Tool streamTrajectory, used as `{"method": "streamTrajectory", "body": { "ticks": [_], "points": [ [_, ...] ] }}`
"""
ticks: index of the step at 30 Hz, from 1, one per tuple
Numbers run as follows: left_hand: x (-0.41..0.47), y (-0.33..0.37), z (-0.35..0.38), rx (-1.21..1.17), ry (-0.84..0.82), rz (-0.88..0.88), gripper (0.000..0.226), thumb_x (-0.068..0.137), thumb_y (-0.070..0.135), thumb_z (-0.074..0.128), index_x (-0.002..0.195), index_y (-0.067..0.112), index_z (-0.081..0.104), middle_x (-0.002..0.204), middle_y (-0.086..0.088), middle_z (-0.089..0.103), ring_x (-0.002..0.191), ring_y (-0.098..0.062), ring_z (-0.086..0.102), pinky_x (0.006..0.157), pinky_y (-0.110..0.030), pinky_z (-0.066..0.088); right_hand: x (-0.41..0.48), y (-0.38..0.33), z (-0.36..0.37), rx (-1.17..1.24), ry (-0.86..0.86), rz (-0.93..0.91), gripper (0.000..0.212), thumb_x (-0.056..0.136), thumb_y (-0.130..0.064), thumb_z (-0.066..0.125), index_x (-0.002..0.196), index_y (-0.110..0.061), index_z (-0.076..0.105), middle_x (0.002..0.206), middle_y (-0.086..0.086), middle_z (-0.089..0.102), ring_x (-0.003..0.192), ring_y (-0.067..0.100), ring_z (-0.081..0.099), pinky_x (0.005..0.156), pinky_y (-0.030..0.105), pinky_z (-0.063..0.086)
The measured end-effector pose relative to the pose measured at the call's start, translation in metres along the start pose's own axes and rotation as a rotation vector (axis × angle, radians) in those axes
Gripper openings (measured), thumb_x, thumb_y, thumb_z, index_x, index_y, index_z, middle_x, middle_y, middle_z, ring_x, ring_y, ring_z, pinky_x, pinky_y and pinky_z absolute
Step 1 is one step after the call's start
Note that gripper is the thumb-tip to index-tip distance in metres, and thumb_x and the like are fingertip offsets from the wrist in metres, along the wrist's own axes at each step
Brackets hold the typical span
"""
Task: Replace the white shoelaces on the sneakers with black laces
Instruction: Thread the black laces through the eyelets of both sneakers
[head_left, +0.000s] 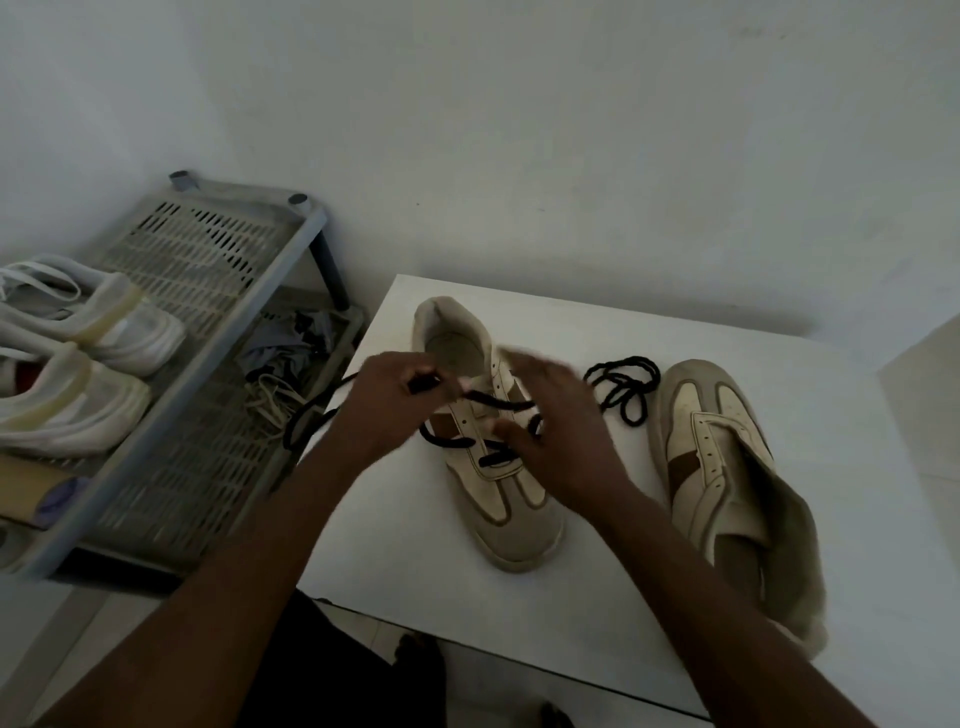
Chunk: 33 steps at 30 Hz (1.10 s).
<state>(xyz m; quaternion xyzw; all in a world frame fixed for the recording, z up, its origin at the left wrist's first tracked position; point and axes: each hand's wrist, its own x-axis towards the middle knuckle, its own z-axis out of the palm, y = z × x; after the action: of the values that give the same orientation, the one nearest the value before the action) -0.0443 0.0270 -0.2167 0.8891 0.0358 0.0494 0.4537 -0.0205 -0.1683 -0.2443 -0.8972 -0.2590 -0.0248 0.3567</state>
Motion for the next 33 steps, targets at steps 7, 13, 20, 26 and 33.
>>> {"method": "streamTrajectory", "body": {
  "ticks": [7,13,20,26,33],
  "points": [
    [0.003,0.005,0.006,-0.178,0.095,-0.110,0.014,0.087,0.026,0.068,0.080,0.014,0.069,0.070,0.001,0.067,0.062,-0.005,0.058,0.061,-0.017,0.045,-0.001,0.001,0.002,0.423,0.192,0.223,0.013,0.093,-0.016,0.061,0.088,-0.015,0.073,0.068,-0.007,0.068,0.052,0.001,0.054,0.054,0.023,0.047],
    [0.002,0.014,0.010,-0.694,0.131,-0.249,0.006,0.089,0.012,0.064,0.087,0.014,0.069,0.069,0.004,0.069,0.060,-0.008,0.053,0.060,-0.020,0.043,-0.010,-0.017,0.019,0.373,-0.001,0.108,0.010,0.091,-0.015,0.065,0.082,-0.014,0.070,0.068,-0.010,0.066,0.060,0.001,0.062,0.056,0.012,0.046],
    [0.002,0.017,0.011,-1.093,0.059,-0.254,0.013,0.080,0.020,0.059,0.079,0.016,0.072,0.078,0.004,0.070,0.079,-0.010,0.065,0.077,-0.024,0.053,-0.011,-0.015,0.025,0.355,0.017,-0.018,0.016,0.088,-0.015,0.070,0.103,-0.012,0.075,0.081,-0.013,0.068,0.064,-0.003,0.060,0.062,0.013,0.048],
    [0.004,0.018,0.001,-1.136,0.001,-0.263,0.013,0.083,0.024,0.057,0.084,0.010,0.057,0.074,0.002,0.066,0.063,-0.010,0.063,0.070,-0.027,0.057,-0.001,-0.001,0.009,0.401,0.078,0.233,0.023,0.095,-0.028,0.058,0.096,-0.013,0.075,0.086,0.000,0.071,0.073,0.005,0.063,0.065,0.020,0.047],
    [0.000,0.001,0.022,-0.006,-0.075,-0.116,0.017,0.094,0.019,0.058,0.097,0.016,0.075,0.083,0.000,0.070,0.067,-0.005,0.058,0.062,-0.013,0.045,-0.005,0.017,0.024,0.072,0.004,0.300,0.023,0.082,-0.029,0.074,0.099,-0.017,0.064,0.094,-0.004,0.060,0.082,0.008,0.058,0.071,0.022,0.047]
  ]
}}
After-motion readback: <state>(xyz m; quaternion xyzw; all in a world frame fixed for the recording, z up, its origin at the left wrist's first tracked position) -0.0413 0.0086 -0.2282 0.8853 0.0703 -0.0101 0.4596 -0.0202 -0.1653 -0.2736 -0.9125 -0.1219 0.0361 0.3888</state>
